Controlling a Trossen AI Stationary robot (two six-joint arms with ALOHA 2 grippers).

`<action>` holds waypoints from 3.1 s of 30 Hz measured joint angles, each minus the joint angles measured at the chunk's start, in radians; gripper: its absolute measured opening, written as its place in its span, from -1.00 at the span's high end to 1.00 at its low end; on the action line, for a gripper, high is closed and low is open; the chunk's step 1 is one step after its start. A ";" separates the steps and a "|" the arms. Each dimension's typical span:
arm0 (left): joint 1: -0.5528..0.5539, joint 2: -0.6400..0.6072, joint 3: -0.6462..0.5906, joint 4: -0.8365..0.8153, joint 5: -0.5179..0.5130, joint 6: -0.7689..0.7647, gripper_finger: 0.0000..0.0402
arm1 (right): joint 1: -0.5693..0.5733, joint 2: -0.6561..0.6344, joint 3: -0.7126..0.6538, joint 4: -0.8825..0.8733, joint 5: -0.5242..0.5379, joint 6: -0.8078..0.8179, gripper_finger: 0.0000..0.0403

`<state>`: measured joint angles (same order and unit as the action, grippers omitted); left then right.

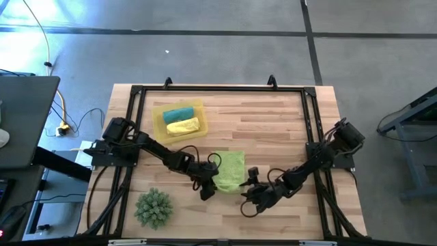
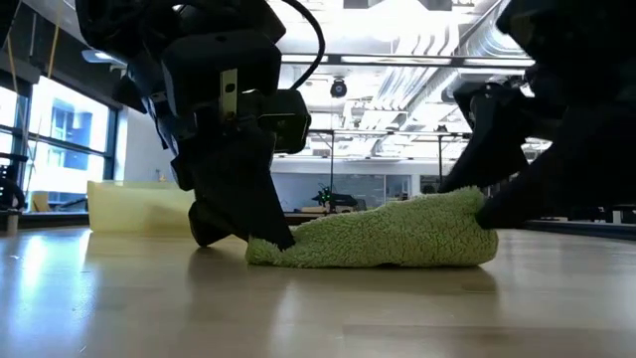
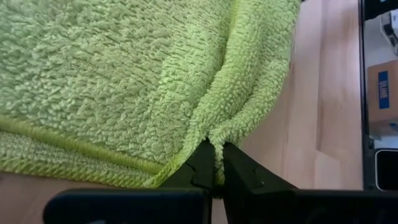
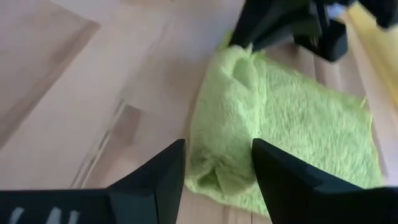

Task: Roll microfiber towels into tight, uniform cylinder then place into a basket
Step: Roll the green microfiber towel

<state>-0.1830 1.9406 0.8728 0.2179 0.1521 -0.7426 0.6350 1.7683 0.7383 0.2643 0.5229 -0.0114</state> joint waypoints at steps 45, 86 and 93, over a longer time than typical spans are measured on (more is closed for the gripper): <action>0.018 0.001 -0.001 0.017 0.026 -0.022 0.97 | -0.047 0.059 0.098 -0.100 -0.089 0.262 -0.01; 0.004 -0.134 -0.004 -0.104 0.055 0.117 0.44 | -0.048 0.127 0.100 -0.129 -0.296 0.699 0.99; -0.052 -0.218 -0.001 -0.161 -0.103 0.497 0.42 | -0.061 0.125 0.099 -0.113 -0.370 0.895 1.00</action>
<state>-0.2346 1.7227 0.8713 0.0566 0.0487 -0.2451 0.5743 1.8935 0.8375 0.1516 0.1529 0.8840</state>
